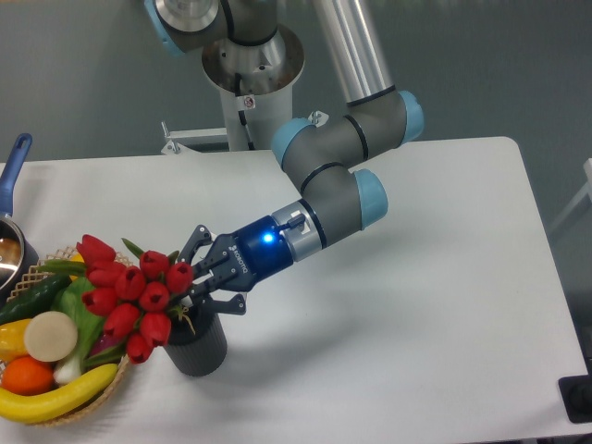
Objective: Insert the flowers into the vase
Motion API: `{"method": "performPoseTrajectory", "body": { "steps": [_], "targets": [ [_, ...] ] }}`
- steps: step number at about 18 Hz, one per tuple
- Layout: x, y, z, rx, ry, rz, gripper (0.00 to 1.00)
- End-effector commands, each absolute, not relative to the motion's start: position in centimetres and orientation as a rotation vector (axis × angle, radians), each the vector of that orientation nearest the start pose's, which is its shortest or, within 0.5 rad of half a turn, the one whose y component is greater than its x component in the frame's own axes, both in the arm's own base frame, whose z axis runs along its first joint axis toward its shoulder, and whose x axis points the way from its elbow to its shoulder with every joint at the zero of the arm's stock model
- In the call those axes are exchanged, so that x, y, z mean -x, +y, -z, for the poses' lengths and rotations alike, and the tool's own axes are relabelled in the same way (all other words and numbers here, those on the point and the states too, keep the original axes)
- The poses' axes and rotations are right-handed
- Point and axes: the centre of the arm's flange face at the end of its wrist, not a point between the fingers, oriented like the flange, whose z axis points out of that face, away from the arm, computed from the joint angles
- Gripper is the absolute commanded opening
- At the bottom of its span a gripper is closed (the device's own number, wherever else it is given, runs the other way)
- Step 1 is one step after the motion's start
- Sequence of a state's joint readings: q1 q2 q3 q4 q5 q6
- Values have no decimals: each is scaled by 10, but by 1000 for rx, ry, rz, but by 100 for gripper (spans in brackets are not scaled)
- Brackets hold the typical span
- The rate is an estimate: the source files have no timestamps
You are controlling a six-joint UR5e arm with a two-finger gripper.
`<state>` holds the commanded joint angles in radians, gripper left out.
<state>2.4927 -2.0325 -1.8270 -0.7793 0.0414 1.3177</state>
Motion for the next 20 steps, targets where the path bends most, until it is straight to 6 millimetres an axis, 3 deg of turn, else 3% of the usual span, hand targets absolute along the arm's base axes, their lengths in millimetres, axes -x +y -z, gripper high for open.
{"method": "performPoseTrajectory", "body": {
  "steps": [3, 5, 7, 9, 10, 11, 14, 20],
  "targets": [
    [328, 541, -278, 1604, 384, 633, 16],
    [328, 541, -273, 1596, 407, 611, 30],
    [329, 542, -270, 1594, 411, 608, 50],
    [328, 541, -269, 1596, 411, 607, 59],
    [330, 541, -269, 1595, 412, 604, 73],
    [330, 541, -271, 1596, 414, 602, 81],
    [331, 539, -270, 1606, 408, 600, 99],
    [344, 524, -275, 1643, 400, 555, 100]
  ]
}}
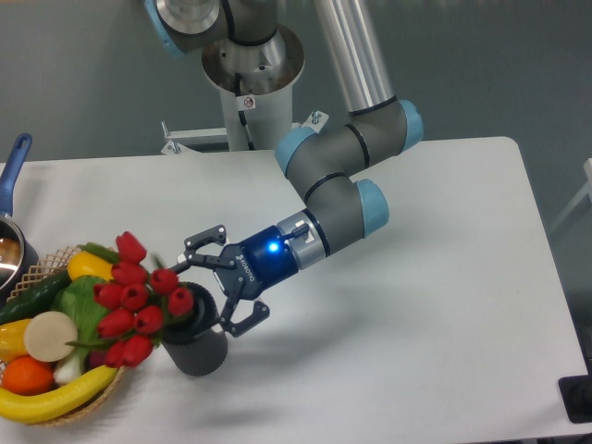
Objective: Insert the flowers into the vase
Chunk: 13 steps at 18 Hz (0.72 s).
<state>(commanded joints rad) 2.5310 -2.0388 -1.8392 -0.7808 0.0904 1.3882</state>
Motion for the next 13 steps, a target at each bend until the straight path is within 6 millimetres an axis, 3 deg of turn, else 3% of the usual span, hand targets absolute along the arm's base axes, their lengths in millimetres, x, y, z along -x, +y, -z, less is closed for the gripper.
{"method": "performPoseTrajectory", "body": {
  "steps": [5, 10, 13],
  "targets": [
    [374, 486, -304, 1724, 389, 415, 100],
    [440, 441, -335, 1841, 360, 211, 100],
    [477, 405, -332, 1941, 374, 64, 100]
  ]
}}
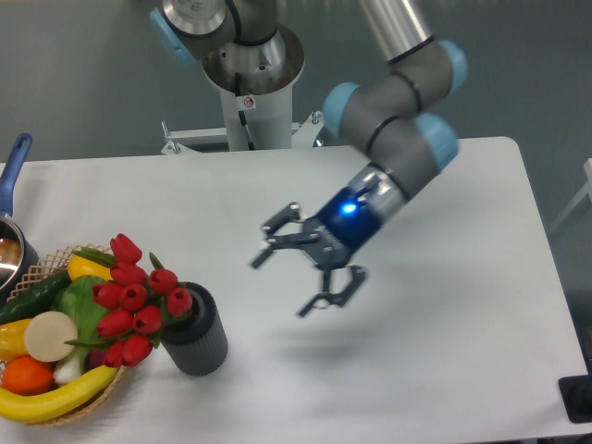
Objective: Insert the flowers into the vase
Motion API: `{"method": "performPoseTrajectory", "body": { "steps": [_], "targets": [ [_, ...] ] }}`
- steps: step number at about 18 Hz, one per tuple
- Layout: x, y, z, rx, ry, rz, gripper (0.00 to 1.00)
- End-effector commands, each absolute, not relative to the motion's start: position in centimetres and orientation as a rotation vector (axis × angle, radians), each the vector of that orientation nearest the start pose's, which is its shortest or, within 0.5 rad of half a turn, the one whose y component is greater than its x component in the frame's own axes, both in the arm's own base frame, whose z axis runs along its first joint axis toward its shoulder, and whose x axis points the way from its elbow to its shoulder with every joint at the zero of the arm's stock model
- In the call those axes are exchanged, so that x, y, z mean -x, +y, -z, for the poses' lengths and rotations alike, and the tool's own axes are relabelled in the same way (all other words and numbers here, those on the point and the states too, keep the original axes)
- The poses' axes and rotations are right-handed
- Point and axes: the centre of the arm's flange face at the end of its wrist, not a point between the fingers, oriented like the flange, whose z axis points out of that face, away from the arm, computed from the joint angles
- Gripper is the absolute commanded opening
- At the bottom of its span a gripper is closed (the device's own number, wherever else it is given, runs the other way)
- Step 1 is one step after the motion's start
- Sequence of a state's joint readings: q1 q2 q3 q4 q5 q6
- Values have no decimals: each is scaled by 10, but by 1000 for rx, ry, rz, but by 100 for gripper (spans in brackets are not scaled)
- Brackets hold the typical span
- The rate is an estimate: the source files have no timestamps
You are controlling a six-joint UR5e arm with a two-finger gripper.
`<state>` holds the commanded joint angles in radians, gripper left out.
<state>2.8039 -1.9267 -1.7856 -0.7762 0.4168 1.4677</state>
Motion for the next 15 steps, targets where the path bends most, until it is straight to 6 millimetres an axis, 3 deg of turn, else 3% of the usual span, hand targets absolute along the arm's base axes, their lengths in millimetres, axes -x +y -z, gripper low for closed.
{"method": "performPoseTrajectory", "body": {
  "steps": [3, 5, 7, 11, 15],
  "targets": [
    [500, 378, -330, 2013, 399, -41, 100],
    [510, 365, -346, 2085, 432, -136, 100],
    [527, 335, -353, 2145, 474, -246, 100],
    [529, 299, -377, 2341, 504, -397, 100],
    [518, 267, -396, 2557, 473, -474, 100]
  ]
}}
